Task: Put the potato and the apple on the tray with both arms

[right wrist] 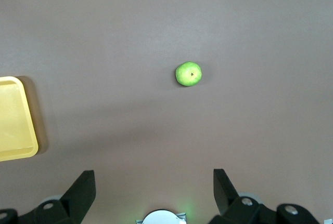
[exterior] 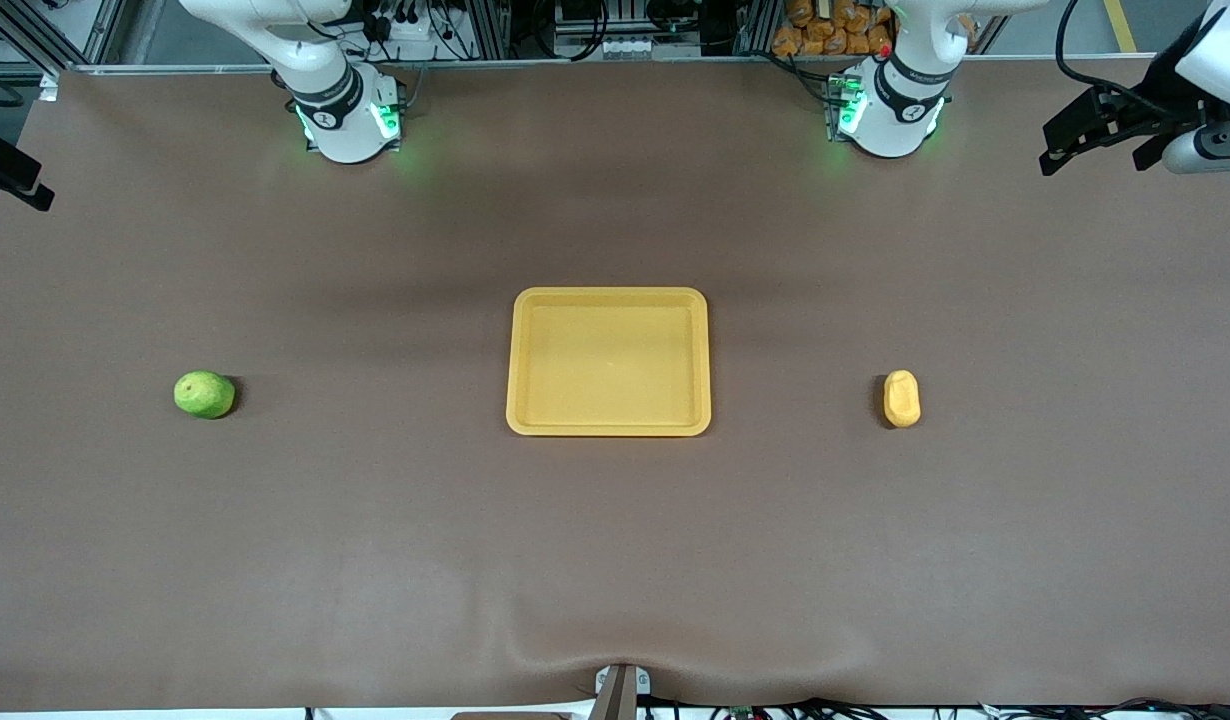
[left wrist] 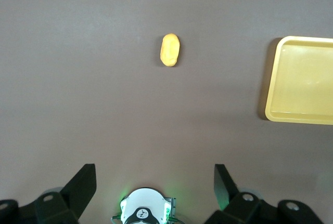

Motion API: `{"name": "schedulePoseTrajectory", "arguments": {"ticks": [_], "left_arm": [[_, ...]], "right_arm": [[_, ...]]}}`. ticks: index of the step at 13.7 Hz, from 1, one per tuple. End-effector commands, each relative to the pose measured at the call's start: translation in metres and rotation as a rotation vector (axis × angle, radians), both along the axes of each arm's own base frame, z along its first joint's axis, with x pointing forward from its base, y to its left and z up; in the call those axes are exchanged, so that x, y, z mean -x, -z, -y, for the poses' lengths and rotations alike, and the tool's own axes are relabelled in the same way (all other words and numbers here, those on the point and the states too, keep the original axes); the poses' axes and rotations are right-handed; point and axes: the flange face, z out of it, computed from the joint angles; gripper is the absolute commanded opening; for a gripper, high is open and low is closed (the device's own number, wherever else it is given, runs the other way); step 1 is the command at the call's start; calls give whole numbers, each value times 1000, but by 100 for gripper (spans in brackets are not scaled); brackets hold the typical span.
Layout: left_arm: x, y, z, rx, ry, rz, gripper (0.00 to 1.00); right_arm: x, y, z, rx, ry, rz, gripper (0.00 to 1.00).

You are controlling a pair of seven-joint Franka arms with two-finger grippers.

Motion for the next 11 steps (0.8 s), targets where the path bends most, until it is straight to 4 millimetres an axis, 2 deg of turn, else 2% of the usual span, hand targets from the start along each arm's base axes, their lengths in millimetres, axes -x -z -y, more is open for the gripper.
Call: {"name": "schedulePoseTrajectory", "arguments": {"ticks": [1,9,11], "left_arm": [[-1,-6,-2,-25,18,-4,100],[-9,-2,-6,-24,5,-25,100],[-8,0,-5,-24,8,-40,100]], "right_arm": [[-1,-5,-1,-17,-8,2,100],[-3,-2,7,-15,5,4,100],[-12,12,10,-1,10,-27,100]]}}
